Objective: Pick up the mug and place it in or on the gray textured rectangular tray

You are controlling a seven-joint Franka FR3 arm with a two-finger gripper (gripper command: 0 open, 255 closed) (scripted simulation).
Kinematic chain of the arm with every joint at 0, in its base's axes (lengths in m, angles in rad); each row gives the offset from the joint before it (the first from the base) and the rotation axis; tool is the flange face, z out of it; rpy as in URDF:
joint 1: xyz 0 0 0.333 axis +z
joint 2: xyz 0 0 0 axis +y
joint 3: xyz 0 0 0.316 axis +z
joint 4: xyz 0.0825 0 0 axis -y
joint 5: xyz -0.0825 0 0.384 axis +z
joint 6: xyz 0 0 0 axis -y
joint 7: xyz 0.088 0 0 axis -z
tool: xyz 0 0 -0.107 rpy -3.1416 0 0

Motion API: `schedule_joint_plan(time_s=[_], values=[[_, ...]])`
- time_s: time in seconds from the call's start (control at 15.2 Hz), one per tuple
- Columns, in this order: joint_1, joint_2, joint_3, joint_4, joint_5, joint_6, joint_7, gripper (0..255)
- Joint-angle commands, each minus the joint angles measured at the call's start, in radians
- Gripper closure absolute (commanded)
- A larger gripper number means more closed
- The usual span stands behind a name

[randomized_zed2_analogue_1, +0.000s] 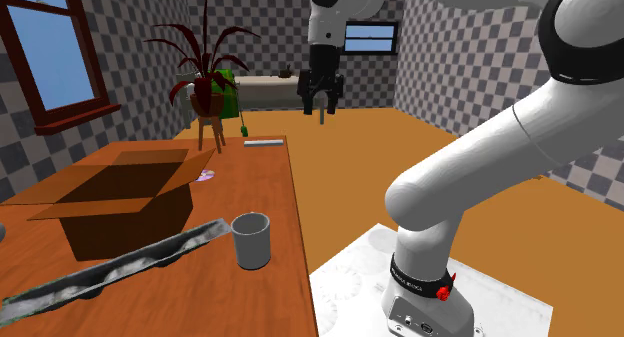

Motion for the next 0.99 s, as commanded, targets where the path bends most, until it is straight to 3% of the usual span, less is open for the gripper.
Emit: schedule_joint_plan(time_s=[0.0,0.46,0.92], values=[[0.0,0.0,0.0,0.0,0.0,0.0,0.0,0],[0.054,-0.006,0.17,-0.124,0.065,0.131,0.139,0],[0.11,0.068,0.349,-0.19,0.127,0.278,0.281,0]])
